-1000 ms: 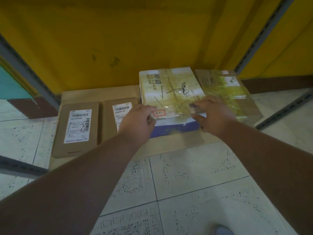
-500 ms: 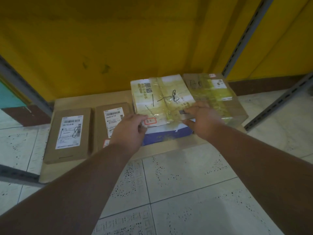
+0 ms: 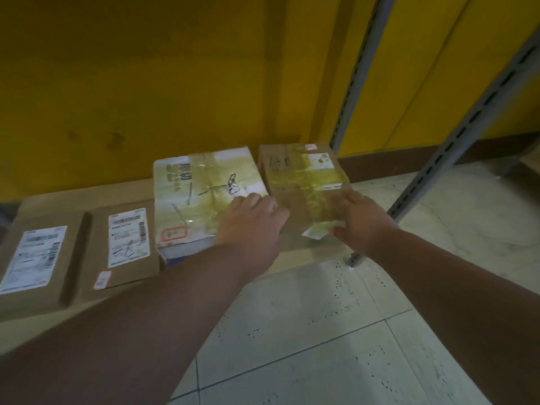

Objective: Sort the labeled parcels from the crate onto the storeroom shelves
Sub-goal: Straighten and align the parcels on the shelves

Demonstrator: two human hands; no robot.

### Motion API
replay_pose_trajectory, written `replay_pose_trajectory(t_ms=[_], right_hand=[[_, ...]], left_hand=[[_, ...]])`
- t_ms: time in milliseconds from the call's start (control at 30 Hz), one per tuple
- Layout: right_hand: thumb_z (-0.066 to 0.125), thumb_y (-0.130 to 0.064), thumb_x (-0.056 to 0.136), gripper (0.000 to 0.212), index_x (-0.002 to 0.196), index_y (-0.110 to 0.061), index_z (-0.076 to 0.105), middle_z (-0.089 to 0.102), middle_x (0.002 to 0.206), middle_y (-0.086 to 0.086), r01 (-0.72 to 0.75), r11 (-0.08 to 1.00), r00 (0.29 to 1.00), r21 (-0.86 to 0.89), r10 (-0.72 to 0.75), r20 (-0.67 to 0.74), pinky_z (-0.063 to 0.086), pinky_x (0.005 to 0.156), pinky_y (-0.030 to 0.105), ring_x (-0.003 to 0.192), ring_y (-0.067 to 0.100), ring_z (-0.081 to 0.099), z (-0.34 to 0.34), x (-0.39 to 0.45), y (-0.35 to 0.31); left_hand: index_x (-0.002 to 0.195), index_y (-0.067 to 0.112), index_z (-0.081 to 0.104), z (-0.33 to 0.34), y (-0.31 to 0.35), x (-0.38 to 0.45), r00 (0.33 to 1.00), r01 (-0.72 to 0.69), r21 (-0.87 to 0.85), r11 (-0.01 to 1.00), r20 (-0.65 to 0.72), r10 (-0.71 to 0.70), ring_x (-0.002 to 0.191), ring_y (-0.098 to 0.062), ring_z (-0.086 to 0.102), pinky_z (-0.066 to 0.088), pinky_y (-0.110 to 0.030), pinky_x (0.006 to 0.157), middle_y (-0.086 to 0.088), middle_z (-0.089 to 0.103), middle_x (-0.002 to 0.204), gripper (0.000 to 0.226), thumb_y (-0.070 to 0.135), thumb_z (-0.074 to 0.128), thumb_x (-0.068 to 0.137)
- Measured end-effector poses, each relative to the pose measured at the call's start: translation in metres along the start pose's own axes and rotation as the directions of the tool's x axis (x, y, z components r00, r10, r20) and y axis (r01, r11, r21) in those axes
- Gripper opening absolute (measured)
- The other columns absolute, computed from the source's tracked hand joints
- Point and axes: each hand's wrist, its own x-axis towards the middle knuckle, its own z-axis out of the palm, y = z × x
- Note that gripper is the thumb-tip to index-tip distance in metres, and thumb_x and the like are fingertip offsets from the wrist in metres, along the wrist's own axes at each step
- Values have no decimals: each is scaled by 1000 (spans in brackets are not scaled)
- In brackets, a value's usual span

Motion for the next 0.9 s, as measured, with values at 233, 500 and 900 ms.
replay_pose_trajectory(t_ms=[233, 500, 900], right_hand=[[53, -26, 95, 46, 141, -29, 50, 48, 142, 8, 50, 999, 998, -14, -50, 40, 45, 105, 42, 129, 34, 45, 18, 29, 35], [48, -16, 94, 44, 137, -28, 53, 50, 136, 12, 113, 994, 993, -2, -113, 11, 45, 104, 44, 127, 36, 45, 22, 37, 55], [56, -14, 90, 36, 126, -16, 56, 53, 125, 10, 192, 980, 980, 60, -188, -72, 48, 93, 39, 117, 33, 50, -5, 14, 29]], left_hand=[[110, 29, 65, 11, 32, 64, 957, 32, 339, 940, 261, -127, 124, -28, 43, 20, -48, 116, 0, 64, 117, 25, 28, 55, 88], [110, 29, 68, 27, 47, 60, 973, 99, 304, 947, 169, -156, 116, -30, 46, 19, -44, 119, -2, 66, 99, 30, 19, 54, 86], [119, 27, 65, 27, 37, 37, 997, 68, 139, 988, 33, -73, 118, -26, 44, 22, -39, 114, 2, 61, 112, 30, 33, 57, 91]])
